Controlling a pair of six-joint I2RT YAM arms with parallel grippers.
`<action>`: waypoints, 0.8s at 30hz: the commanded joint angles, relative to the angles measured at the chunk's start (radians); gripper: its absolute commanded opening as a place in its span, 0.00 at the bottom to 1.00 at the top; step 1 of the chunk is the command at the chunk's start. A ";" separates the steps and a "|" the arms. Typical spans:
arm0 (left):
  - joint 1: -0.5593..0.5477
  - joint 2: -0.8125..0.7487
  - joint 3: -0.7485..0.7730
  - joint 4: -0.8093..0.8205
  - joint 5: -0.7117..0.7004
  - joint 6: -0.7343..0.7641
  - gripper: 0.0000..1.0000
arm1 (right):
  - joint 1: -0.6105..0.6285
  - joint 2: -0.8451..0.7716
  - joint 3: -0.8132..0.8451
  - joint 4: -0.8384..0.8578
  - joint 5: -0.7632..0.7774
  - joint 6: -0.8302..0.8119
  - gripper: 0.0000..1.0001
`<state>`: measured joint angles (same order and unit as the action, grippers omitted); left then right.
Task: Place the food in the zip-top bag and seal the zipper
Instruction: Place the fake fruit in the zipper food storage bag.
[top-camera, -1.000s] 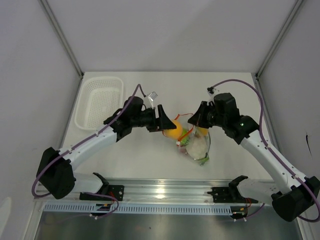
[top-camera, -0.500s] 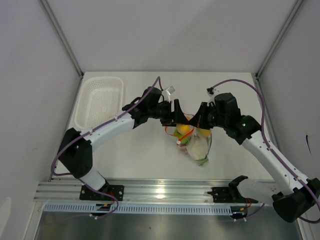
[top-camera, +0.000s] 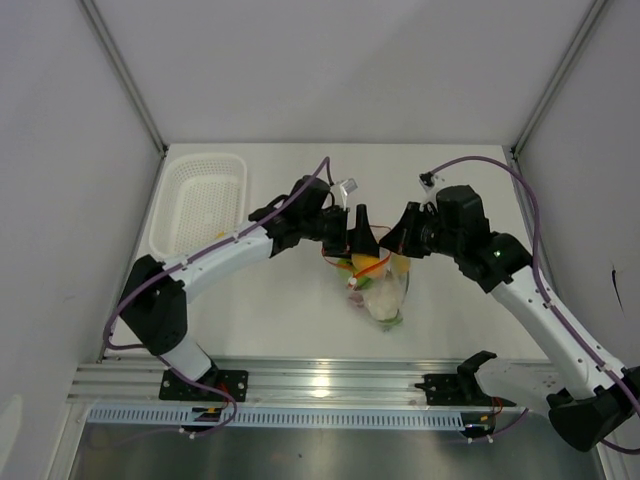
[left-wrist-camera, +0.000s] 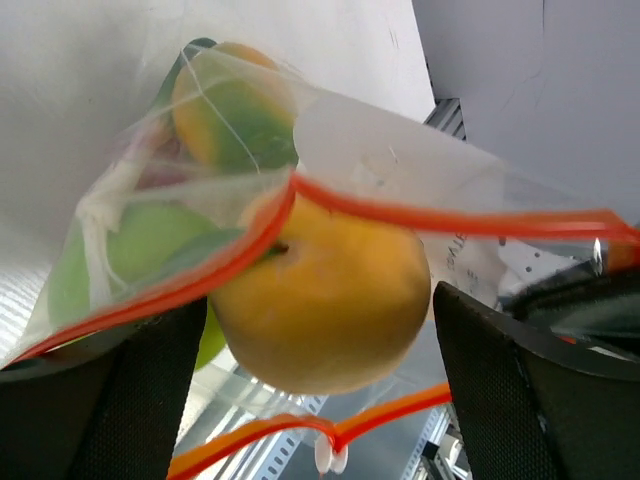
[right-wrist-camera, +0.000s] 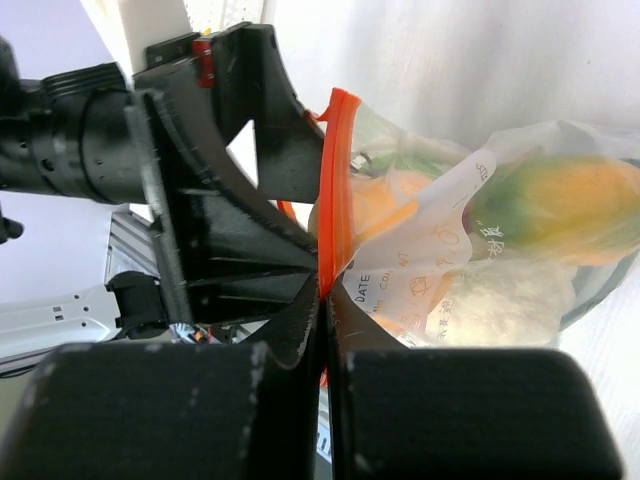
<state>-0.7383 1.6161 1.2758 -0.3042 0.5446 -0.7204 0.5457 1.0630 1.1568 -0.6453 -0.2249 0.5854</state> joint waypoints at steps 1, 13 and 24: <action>-0.007 -0.097 -0.018 -0.003 -0.017 0.058 0.95 | -0.004 -0.038 0.060 0.047 0.002 -0.009 0.00; -0.007 -0.306 -0.177 0.068 -0.024 0.114 1.00 | -0.018 -0.057 0.044 0.027 0.015 -0.022 0.00; 0.042 -0.769 -0.366 0.016 -0.540 0.131 0.99 | -0.095 -0.118 0.058 0.098 -0.148 0.011 0.00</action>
<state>-0.7189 0.8967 0.9493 -0.2764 0.1753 -0.6182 0.4667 0.9737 1.1572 -0.6476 -0.2981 0.5755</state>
